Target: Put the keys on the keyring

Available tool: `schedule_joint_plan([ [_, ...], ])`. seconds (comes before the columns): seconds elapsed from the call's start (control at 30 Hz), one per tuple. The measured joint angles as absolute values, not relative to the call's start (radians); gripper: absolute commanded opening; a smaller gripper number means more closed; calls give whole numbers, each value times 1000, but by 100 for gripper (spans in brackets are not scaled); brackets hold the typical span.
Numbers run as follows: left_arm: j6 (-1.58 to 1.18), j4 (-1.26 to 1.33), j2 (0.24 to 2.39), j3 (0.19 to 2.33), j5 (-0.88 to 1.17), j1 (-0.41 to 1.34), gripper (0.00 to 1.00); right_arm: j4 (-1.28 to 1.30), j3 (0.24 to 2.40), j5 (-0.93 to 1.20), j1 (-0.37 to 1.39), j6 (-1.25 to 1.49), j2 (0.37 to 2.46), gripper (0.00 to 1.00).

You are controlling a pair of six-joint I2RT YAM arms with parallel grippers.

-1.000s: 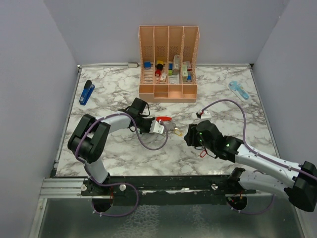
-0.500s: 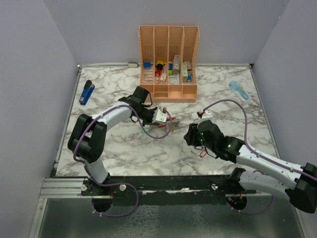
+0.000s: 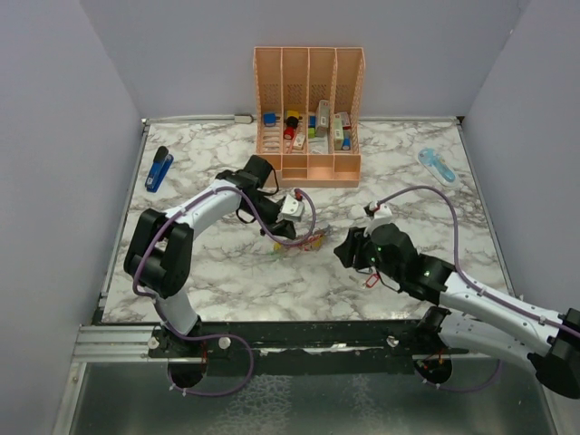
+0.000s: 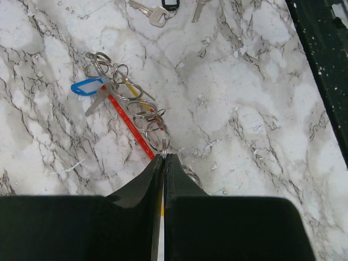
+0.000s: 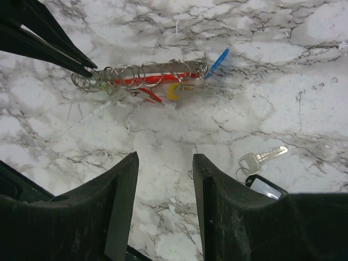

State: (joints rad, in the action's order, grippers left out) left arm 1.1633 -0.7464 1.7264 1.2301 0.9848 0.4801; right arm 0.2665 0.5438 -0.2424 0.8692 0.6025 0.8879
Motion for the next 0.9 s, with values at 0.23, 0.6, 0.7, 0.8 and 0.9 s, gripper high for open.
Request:
schedule_joint_plan([
  [0.23,1198,-824,1729,1256,999,476,2,257,539,-238,869,607,865,46],
  [0.6,1301,-911,1778,1269,919,405,30,414,590,-296,869,680,924,50],
  [0.7,1351,-966,1792,1269,894,407,34,419,603,-295,869,680,960,50],
  [0.8,1388,-1017,1794,1269,890,408,36,416,604,-291,869,677,995,50],
  [0.9,1405,-1042,1794,1269,889,408,37,405,605,-270,869,669,1034,50],
])
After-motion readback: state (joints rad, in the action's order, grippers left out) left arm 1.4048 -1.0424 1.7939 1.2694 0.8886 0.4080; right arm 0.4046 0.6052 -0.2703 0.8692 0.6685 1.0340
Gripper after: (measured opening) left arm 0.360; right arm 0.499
